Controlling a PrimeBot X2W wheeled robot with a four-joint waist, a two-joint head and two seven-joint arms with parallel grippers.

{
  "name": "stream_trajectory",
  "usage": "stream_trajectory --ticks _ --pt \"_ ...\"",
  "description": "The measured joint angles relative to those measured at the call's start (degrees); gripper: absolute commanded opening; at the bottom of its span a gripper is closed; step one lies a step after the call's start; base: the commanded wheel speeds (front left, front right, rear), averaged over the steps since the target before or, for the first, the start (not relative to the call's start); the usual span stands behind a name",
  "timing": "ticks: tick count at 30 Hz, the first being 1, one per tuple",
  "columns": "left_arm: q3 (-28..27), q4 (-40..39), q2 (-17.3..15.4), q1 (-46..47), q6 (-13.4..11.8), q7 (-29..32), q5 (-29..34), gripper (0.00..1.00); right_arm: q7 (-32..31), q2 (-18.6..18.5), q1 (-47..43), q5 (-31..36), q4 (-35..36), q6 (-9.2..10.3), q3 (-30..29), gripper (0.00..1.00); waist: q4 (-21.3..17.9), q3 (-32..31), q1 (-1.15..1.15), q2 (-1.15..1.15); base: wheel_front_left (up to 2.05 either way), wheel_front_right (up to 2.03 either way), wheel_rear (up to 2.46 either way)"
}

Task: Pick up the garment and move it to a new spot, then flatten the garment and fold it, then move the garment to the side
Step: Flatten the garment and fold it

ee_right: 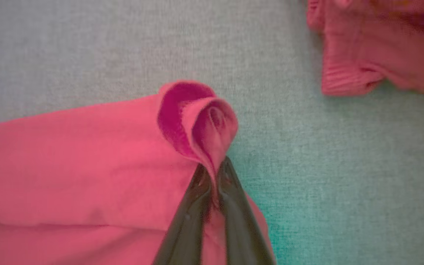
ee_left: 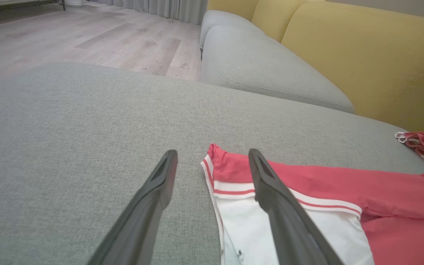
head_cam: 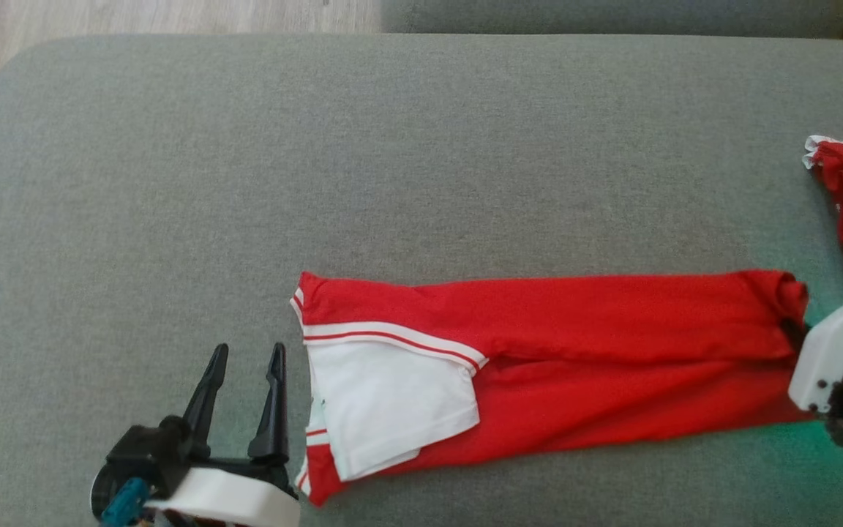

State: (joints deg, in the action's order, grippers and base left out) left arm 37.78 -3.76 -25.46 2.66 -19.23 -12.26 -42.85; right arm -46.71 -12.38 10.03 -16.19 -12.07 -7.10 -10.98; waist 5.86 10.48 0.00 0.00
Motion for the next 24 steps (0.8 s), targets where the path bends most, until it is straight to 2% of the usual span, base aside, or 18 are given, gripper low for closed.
stream_trajectory --ticks 10,15,19,24 --pt "0.91 0.53 0.19 0.38 0.01 -0.01 -0.01 1.00 0.99 -1.40 -3.26 -1.07 5.64 0.00 -4.89 0.00 -1.20 -2.00 0.00 0.00 0.00 0.00 0.00" --pt "1.01 1.07 0.25 0.38 0.07 -0.02 -0.02 1.00 0.64 -0.93 -5.87 -3.02 8.17 0.00 -4.95 0.00 -2.05 -3.15 0.00 0.00 0.00 0.00 0.00" --pt "1.19 1.47 0.42 0.37 0.11 -0.01 -0.02 1.00 -0.46 2.60 -7.17 -8.13 13.14 0.00 -1.44 0.00 -2.44 -4.58 0.00 0.00 0.00 0.00 0.00" --pt "1.33 1.53 0.40 0.36 0.18 0.01 -0.13 1.00 -1.71 4.99 -8.70 -12.33 18.18 0.00 5.22 0.00 -1.90 -6.11 -0.01 0.00 0.00 0.00 0.00"
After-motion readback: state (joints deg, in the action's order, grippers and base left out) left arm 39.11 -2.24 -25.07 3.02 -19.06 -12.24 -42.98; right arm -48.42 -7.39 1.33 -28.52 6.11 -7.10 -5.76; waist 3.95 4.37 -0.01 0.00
